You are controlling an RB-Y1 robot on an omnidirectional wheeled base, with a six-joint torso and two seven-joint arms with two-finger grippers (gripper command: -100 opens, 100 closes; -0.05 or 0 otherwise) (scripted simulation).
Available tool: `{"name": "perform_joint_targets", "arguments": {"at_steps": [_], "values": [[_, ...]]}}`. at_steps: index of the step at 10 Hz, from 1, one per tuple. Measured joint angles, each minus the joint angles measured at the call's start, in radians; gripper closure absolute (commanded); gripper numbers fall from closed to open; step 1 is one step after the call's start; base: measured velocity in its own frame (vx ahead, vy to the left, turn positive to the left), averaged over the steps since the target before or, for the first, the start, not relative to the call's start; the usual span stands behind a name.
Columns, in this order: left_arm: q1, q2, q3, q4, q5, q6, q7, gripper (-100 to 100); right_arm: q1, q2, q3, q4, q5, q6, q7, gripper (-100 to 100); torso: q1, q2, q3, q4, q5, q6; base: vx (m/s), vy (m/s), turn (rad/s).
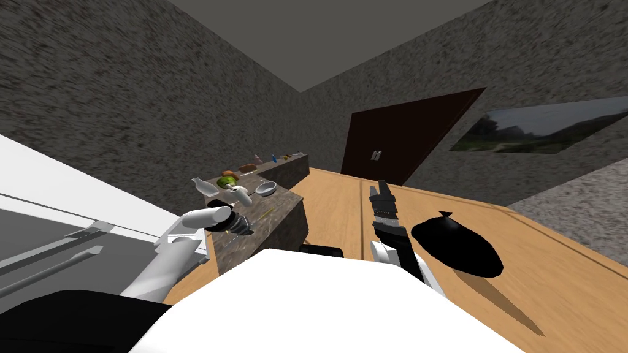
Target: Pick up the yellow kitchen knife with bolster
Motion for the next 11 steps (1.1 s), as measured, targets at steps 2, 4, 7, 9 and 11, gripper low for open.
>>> {"name": "perform_joint_targets", "arguments": {"at_steps": [2, 4, 7, 9, 11], "values": [[-0.008, 0.016, 0.013, 0.03, 0.027, 0.053, 0.031, -100, 0.0, 0.0, 0.0, 0.0, 0.0, 0.0, 0.0, 0, 0.0, -0.001, 0.0, 0.0, 0.0, 0.0, 0.12, -0.005, 0.071], [-0.007, 0.031, 0.028, 0.042, 0.052, 0.1, 0.056, -100, 0.0, 0.0, 0.0, 0.0, 0.0, 0.0, 0.0, 0, -0.001, 0.002, 0.001, 0.0, 0.0, 0.0, 0.058, -0.024, 0.069], [-0.011, 0.038, 0.031, 0.05, 0.06, 0.119, 0.069, -100, 0.0, 0.0, 0.0, 0.0, 0.0, 0.0, 0.0, 0, 0.0, 0.007, 0.004, 0.002, 0.0, 0.0, -0.026, 0.031, -0.1], [0.042, 0.014, 0.052, 0.034, 0.065, 0.093, 0.117, -100, -0.001, 0.0, 0.0, 0.0, 0.0, 0.0, 0.0, 0, 0.008, 0.015, 0.009, 0.003, 0.002, 0.001, -0.095, 0.094, -0.418], [0.082, -0.004, 0.072, 0.012, 0.073, 0.082, 0.167, -100, -0.001, 0.0, 0.0, 0.0, 0.0, 0.0, 0.0, 0, 0.01, 0.016, 0.009, 0.003, 0.002, 0.0, -0.131, 0.159, -0.394]]}}
